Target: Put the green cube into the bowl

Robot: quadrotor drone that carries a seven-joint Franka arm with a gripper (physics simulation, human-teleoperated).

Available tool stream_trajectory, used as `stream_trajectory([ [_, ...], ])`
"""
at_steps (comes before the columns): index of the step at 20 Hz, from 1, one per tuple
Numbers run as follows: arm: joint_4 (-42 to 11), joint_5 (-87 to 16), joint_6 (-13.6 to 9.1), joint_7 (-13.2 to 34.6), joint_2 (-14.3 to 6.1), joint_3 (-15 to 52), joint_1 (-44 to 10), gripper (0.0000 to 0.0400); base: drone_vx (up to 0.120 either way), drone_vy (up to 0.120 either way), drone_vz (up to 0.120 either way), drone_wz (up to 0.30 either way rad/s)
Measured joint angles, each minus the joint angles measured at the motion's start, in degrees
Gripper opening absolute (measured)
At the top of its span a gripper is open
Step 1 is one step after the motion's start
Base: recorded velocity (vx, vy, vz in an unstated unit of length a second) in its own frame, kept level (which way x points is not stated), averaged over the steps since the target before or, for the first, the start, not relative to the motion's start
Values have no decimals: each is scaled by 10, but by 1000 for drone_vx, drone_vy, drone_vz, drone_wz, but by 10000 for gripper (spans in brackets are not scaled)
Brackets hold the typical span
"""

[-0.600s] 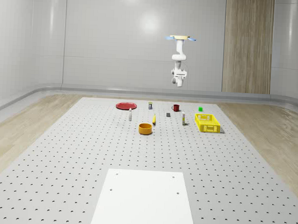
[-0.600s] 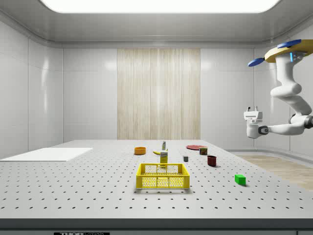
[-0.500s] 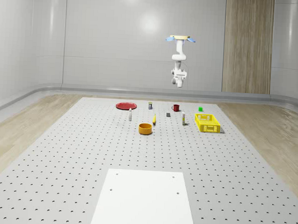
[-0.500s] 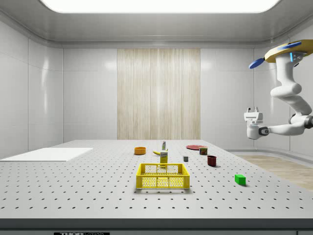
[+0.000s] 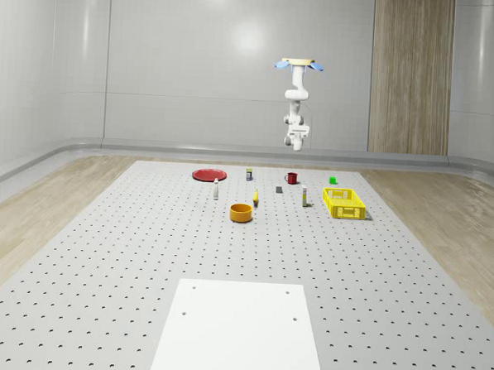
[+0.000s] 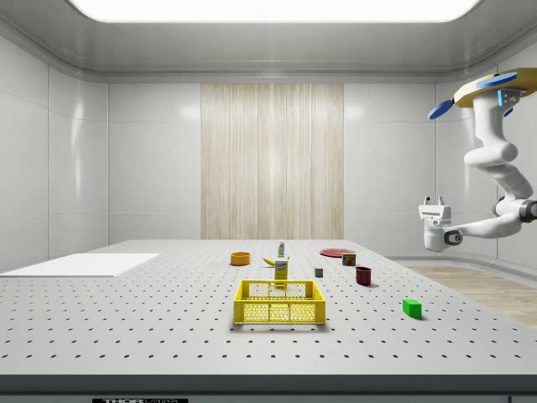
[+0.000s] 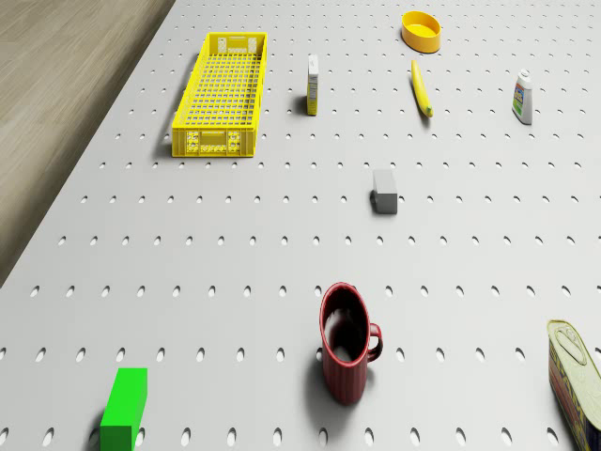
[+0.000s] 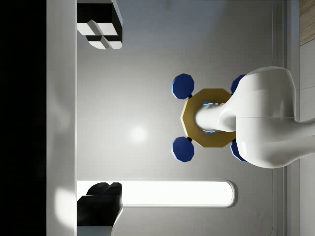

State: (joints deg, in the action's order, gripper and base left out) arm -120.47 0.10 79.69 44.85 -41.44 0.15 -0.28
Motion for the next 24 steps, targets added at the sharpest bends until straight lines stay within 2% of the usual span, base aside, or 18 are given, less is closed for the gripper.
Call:
stream_trajectory([
  [8,31,0,-16,0,11,1,-1,400,0,0,0,0],
  [24,33,0,-13,-1,9,2,-2,400,0,0,0,0],
])
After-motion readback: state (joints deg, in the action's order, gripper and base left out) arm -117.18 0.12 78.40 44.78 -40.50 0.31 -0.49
